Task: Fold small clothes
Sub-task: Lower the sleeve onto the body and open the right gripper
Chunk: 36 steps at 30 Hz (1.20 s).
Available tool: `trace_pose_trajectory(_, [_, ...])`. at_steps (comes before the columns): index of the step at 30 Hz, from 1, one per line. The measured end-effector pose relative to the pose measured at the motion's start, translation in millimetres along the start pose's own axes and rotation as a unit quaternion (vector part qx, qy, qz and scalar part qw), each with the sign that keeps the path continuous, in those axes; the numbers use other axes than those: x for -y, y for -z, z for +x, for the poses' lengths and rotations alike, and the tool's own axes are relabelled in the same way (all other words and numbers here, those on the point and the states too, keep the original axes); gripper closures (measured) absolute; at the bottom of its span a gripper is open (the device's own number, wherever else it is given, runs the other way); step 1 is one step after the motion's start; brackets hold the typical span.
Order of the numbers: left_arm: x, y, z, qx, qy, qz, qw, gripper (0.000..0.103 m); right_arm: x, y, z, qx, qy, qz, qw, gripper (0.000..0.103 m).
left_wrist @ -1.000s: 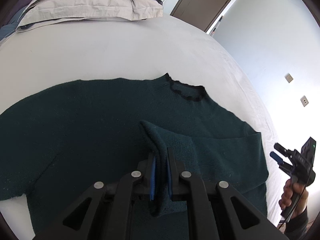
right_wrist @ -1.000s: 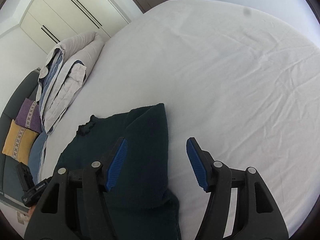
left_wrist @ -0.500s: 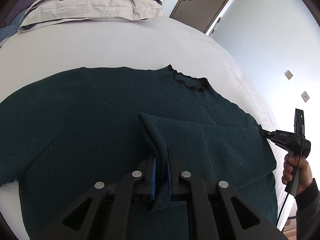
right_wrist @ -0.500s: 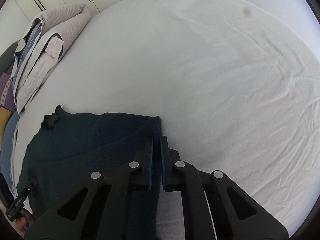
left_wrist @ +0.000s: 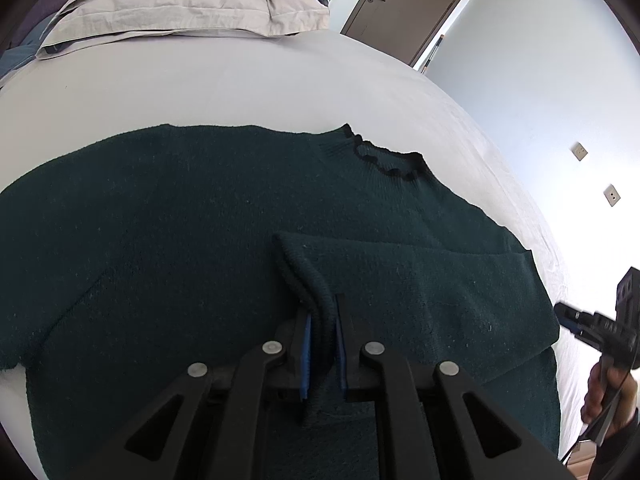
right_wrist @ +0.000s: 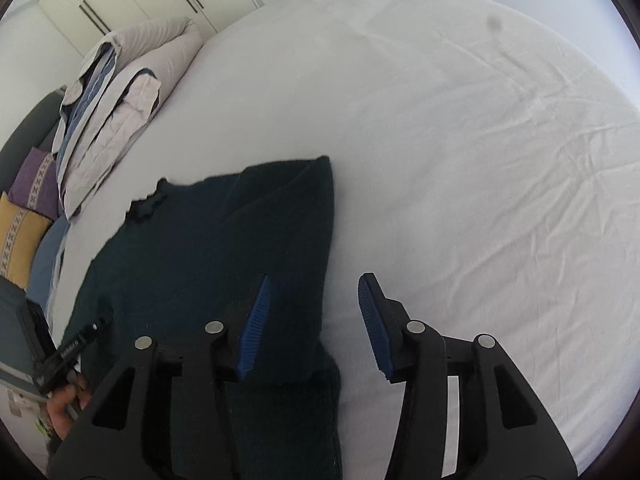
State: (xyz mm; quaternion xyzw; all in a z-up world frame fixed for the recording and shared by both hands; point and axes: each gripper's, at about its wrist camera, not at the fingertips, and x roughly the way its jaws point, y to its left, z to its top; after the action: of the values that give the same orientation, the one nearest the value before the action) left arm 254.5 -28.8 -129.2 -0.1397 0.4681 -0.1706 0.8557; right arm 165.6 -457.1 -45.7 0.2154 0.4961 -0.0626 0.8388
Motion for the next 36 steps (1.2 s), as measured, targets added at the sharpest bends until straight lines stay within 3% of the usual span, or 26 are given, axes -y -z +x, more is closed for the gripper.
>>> trace_pose_trajectory(3, [-0.4,-0.3,-0.9,-0.003,0.002,-0.003,1.0000,0.091,-6.6,17.1,11.1,-0.023,0.023,-0.028,0.999,0.059])
trace_pose_trajectory(4, [-0.3,-0.4,-1.3,-0.004,0.002,-0.001,1.0000,0.091,-10.1,20.0,11.2,-0.022,0.035,-0.041,0.998,0.068])
trace_pose_trajectory(5, [-0.2,-0.1,-2.1,-0.004,0.002,0.001,1.0000,0.091,-11.2,22.0,11.4,-0.024,0.033,-0.043,0.998,0.085])
trace_pose_trajectory(8, [1.7,-0.5,-4.2,-0.003,0.001,0.005,1.0000,0.091,-11.3,24.8,9.3,-0.025,0.038,-0.039,0.998,0.093])
trace_pose_trajectory(13, [2.0,-0.9,-6.6,0.008,-0.006,0.012,0.9999,0.089,-5.1,20.6,8.4,-0.017,0.050,-0.043,0.998,0.094])
trace_pose_trajectory(21, [-8.4,2.8,-6.9,0.006,0.012,0.004,0.9999,0.087,10.1,24.1,16.0,0.004,0.019,-0.022,1.000,0.093])
trace_pose_trajectory(23, [-9.9,2.8,-16.6,0.011,-0.003,0.002,0.9999,0.084,7.6,19.9,2.8,0.005,0.022,-0.018,1.000,0.086])
trace_pose_trajectory(26, [-11.3,-1.1,-38.3,0.042,-0.046,-0.001,0.9981,0.069,3.4,11.8,-27.0,0.045,0.029,-0.004,0.999,0.086])
trace_pose_trajectory(29, [-1.6,-11.7,-54.0,0.072,-0.052,0.004,0.9961,0.066,-14.7,1.1,-38.7,0.071,-0.017,-0.013,0.997,0.086])
trace_pose_trajectory(34, [31.5,-16.9,-29.4,0.047,-0.041,0.061,0.9962,0.066,-48.2,-19.4,-2.8,0.048,-0.050,-0.033,0.997,0.086])
trace_pose_trajectory(36, [26.1,-15.1,-11.9,0.026,-0.052,0.051,0.9970,0.066,-52.0,-26.1,21.5,0.026,-0.033,-0.018,0.999,0.086])
